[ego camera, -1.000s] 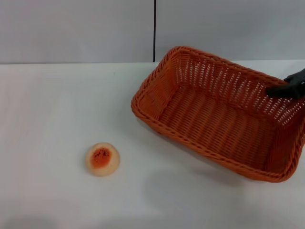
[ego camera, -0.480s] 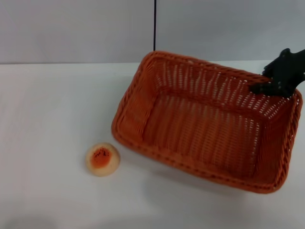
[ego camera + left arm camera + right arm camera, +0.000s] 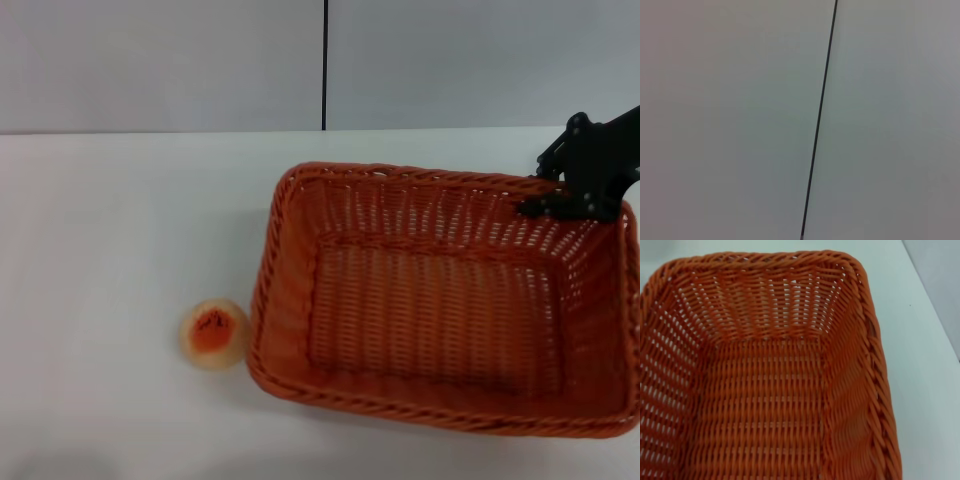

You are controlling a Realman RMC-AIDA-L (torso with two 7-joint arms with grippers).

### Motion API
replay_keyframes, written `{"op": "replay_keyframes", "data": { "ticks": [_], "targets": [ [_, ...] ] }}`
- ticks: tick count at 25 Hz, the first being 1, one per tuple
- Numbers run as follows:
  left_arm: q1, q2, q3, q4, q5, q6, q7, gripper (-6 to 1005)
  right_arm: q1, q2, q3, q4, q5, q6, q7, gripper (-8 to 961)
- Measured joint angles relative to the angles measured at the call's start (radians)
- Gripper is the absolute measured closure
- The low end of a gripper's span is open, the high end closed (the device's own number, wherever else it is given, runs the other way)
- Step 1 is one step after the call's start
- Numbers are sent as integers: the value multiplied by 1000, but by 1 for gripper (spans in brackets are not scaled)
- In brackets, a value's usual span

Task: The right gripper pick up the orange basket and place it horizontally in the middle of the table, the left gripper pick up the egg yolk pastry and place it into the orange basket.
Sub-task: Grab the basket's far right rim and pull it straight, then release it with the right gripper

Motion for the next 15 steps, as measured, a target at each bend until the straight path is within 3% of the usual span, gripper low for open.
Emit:
{"op": "replay_keyframes", "data": {
  "ticks": [4, 10, 15],
  "targets": [
    [0, 0, 2, 0, 1, 36, 0, 229, 1, -16, 22, 2, 7, -6, -121, 777],
    [9, 0, 4, 1, 3, 57, 0, 229, 12, -7, 85, 29, 49, -11, -208, 777],
    [20, 0, 6, 0, 7, 72, 0, 229, 31, -5, 102, 144, 123, -59, -217, 774]
  ]
}}
